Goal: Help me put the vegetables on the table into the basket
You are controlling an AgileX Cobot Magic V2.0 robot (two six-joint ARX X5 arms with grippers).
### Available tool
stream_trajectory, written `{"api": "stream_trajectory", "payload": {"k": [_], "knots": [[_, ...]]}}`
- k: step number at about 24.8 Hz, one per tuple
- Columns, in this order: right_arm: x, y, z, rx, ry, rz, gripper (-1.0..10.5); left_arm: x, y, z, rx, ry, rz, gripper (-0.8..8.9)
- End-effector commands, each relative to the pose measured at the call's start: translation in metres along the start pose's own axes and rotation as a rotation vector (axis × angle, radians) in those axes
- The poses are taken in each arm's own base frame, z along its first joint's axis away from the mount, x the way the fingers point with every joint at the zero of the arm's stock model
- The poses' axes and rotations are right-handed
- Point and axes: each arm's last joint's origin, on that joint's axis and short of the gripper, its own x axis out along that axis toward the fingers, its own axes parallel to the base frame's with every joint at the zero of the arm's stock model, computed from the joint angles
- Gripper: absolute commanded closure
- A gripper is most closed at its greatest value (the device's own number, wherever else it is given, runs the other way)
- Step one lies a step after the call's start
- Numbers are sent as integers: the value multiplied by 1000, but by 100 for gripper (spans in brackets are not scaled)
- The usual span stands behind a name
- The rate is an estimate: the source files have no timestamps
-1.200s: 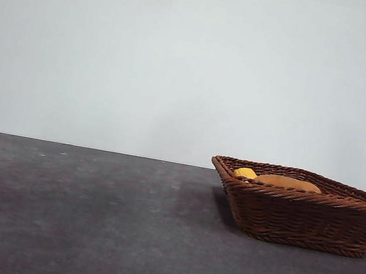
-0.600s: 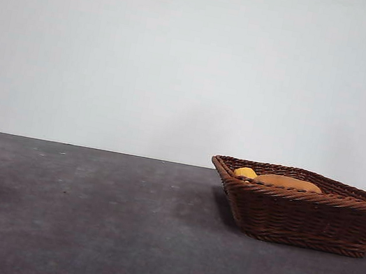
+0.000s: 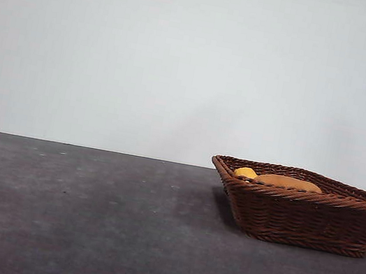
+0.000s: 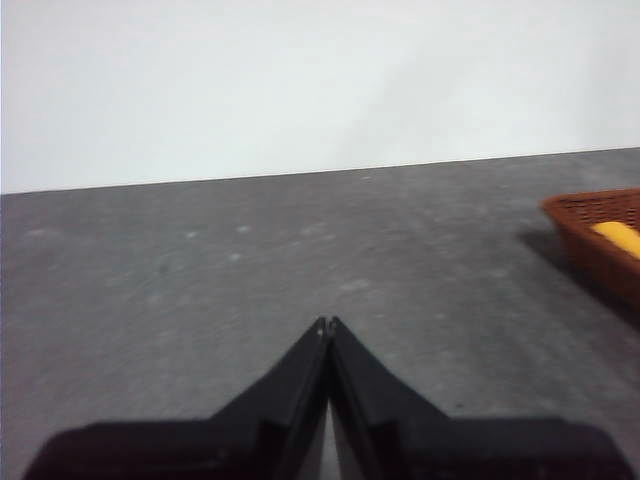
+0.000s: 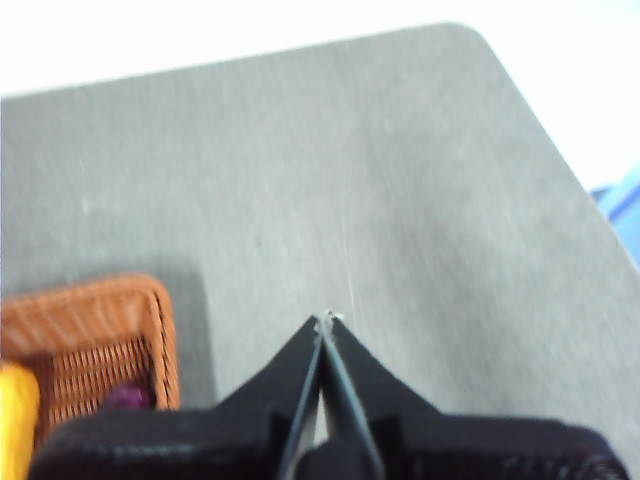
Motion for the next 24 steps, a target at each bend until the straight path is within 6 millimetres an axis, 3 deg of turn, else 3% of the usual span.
{"api": "stream_trajectory", "payload": {"k": [1, 6, 12, 18, 24], "knots": [[2, 1, 2, 14, -25, 0, 946, -1, 4, -2, -8, -10, 46, 817], [2, 1, 3, 15, -28, 0, 946, -4, 11, -3, 1, -29, 118, 817], [2, 1, 3, 15, -28, 0, 946, -1, 12, -29, -11, -54, 116, 817], [2, 1, 3, 15, -28, 0, 946, -1, 12, -44, -27, 63, 114, 817], [2, 1, 3, 15, -28, 0, 946, -1, 12, -44, -28, 68, 114, 817]]}}
